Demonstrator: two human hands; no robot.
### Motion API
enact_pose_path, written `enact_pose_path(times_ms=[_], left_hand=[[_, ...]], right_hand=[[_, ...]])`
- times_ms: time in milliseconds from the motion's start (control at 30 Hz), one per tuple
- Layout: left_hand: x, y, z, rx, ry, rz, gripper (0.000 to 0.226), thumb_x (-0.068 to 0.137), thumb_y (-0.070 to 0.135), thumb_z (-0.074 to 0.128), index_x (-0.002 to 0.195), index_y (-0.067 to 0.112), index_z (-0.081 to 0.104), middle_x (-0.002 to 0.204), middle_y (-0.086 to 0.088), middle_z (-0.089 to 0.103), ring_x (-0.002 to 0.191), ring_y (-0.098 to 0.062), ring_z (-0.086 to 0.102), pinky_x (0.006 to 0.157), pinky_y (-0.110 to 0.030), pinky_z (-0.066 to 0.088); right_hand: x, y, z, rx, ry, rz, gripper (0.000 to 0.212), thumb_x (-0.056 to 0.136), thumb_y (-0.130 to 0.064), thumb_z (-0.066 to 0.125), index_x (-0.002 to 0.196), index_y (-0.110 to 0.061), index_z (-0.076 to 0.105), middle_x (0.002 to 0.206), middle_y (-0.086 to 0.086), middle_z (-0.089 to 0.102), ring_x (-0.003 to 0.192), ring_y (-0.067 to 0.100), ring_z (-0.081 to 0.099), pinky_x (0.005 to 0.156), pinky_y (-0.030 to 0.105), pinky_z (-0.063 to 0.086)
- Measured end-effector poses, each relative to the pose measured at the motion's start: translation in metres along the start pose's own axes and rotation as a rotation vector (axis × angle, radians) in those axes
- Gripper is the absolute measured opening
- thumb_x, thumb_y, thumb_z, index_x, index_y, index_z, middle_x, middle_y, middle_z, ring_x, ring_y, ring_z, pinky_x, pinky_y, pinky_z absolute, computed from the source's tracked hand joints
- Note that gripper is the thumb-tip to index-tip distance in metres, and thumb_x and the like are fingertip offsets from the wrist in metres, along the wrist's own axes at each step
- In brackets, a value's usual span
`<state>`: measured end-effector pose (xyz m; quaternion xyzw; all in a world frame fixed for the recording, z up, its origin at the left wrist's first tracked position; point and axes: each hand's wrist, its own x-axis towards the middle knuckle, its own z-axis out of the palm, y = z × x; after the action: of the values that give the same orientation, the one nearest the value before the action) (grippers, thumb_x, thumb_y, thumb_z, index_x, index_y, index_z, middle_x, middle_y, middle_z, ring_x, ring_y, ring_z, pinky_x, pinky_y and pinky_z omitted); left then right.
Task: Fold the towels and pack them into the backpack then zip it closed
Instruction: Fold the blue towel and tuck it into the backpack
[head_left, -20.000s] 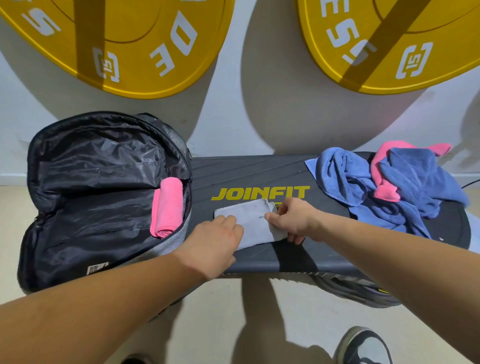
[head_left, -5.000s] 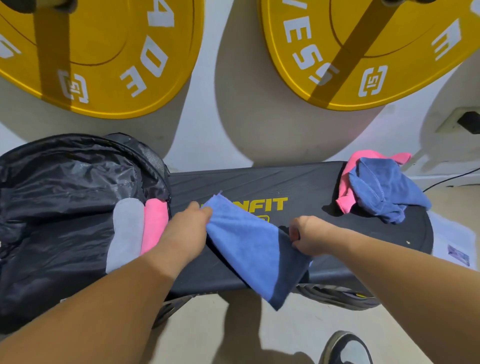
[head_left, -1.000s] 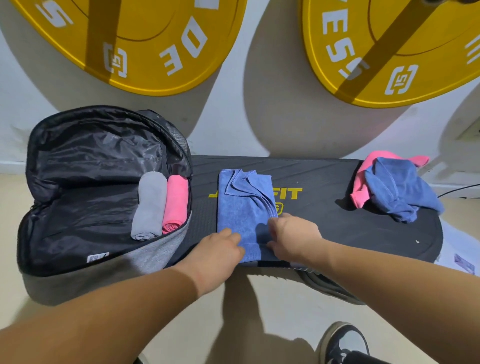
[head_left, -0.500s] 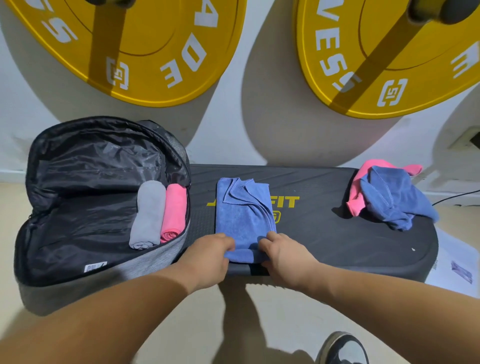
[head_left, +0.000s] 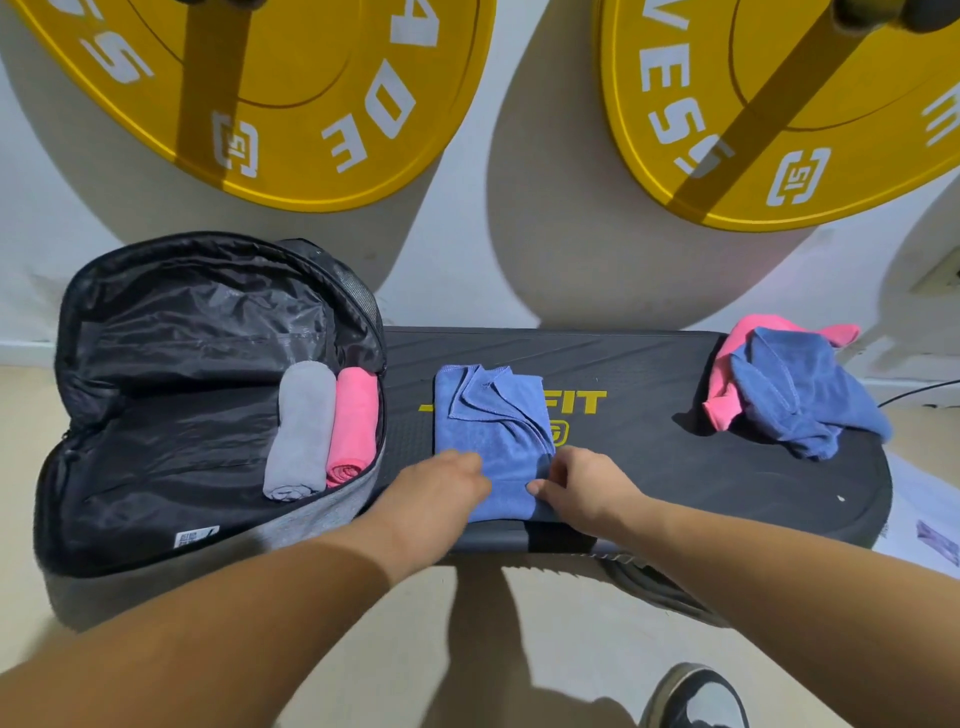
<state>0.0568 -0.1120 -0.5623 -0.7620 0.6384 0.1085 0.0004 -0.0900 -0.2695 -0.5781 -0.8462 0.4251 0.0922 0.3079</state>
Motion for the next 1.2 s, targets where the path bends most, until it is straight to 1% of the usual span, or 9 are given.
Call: enact_pose_path(times_ms=[133,233,300,467,667,833,967,1067,1200], left_hand=[[0.0,0.008,0.006,0.105,-0.052,0.007,0.019,0.094,0.016,0.052,0.112,0.016,0.056,0.116,-0.004,0.048,0.112,-0.025,0.046,0.071,-0.035,0.036],[0.005,-0.004,0.013,0.031,-0.042,-0.024,0.02,0.095,0.014,0.057,0.114,0.019,0.057,0.113,-0.001,0.051,0.11,-0.024,0.049,0.075,-0.038,0.045],[0.008,-0.008,0.016,-0.021,-0.031,-0.041,0.024,0.093,0.013,0.056,0.115,0.02,0.06,0.111,0.0,0.054,0.109,-0.025,0.053,0.083,-0.043,0.052],[0.01,-0.012,0.012,-0.306,0.023,-0.137,0.031,0.091,0.021,0.061,0.122,0.023,0.066,0.121,0.006,0.058,0.109,-0.023,0.06,0.094,-0.036,0.05],[0.005,-0.003,0.006,-0.636,-0.061,-0.348,0.019,0.083,0.017,0.061,0.095,0.028,0.069,0.091,0.006,0.072,0.081,-0.015,0.064,0.074,-0.03,0.055],[0.014,-0.009,0.012,-0.683,-0.048,-0.487,0.012,0.082,0.02,0.066,0.089,0.029,0.069,0.085,0.009,0.067,0.086,-0.018,0.067,0.077,-0.027,0.055],[0.014,-0.01,0.01,-0.343,0.136,-0.377,0.01,0.09,0.025,0.069,0.098,0.023,0.063,0.109,0.001,0.058,0.103,-0.024,0.057,0.087,-0.039,0.052],[0.012,0.002,0.0,0.069,0.055,-0.018,0.023,0.091,0.006,0.056,0.11,0.018,0.061,0.115,-0.004,0.053,0.112,-0.027,0.05,0.074,-0.036,0.043],[0.009,0.003,0.007,0.101,0.019,0.029,0.027,0.097,0.03,0.048,0.115,0.017,0.064,0.117,-0.002,0.055,0.113,-0.025,0.048,0.084,-0.039,0.046]], right_hand=[[-0.003,-0.001,0.001,-0.322,0.163,-0.264,0.021,0.099,-0.041,0.054,0.095,-0.02,0.053,0.103,0.003,0.052,0.099,0.029,0.056,0.07,0.034,0.044],[-0.009,0.004,0.005,-0.485,0.212,-0.59,0.017,0.093,-0.03,0.053,0.098,-0.014,0.058,0.1,0.006,0.056,0.093,0.032,0.059,0.064,0.037,0.046],[-0.014,0.008,0.005,-0.527,0.209,-0.63,0.028,0.086,-0.04,0.056,0.097,-0.015,0.058,0.097,0.004,0.058,0.089,0.03,0.06,0.065,0.037,0.047],[-0.018,0.01,-0.005,-0.421,0.021,-0.474,0.048,0.089,-0.038,0.059,0.134,-0.029,0.048,0.122,-0.003,0.058,0.113,0.024,0.057,0.085,0.036,0.051],[-0.017,-0.001,-0.015,-0.199,-0.187,-0.222,0.047,0.094,-0.039,0.06,0.139,-0.027,0.057,0.125,0.002,0.055,0.121,0.022,0.056,0.099,0.027,0.043],[-0.012,-0.009,-0.014,0.076,-0.238,-0.009,0.015,0.093,-0.032,0.063,0.084,-0.02,0.061,0.084,-0.001,0.058,0.074,0.018,0.055,0.063,0.023,0.045],[-0.003,-0.017,-0.013,0.04,-0.245,0.062,0.016,0.096,-0.019,0.049,0.085,-0.009,0.052,0.087,0.011,0.052,0.075,0.026,0.045,0.054,0.027,0.039],[0.004,-0.018,-0.008,-0.118,-0.175,0.053,0.02,0.097,-0.027,0.044,0.111,-0.013,0.047,0.115,0.014,0.056,0.098,0.031,0.052,0.083,0.036,0.043],[0.007,-0.028,-0.017,-0.708,0.09,-0.34,0.039,0.089,-0.028,0.051,0.128,-0.022,0.053,0.125,0.008,0.049,0.119,0.031,0.048,0.096,0.04,0.039]])
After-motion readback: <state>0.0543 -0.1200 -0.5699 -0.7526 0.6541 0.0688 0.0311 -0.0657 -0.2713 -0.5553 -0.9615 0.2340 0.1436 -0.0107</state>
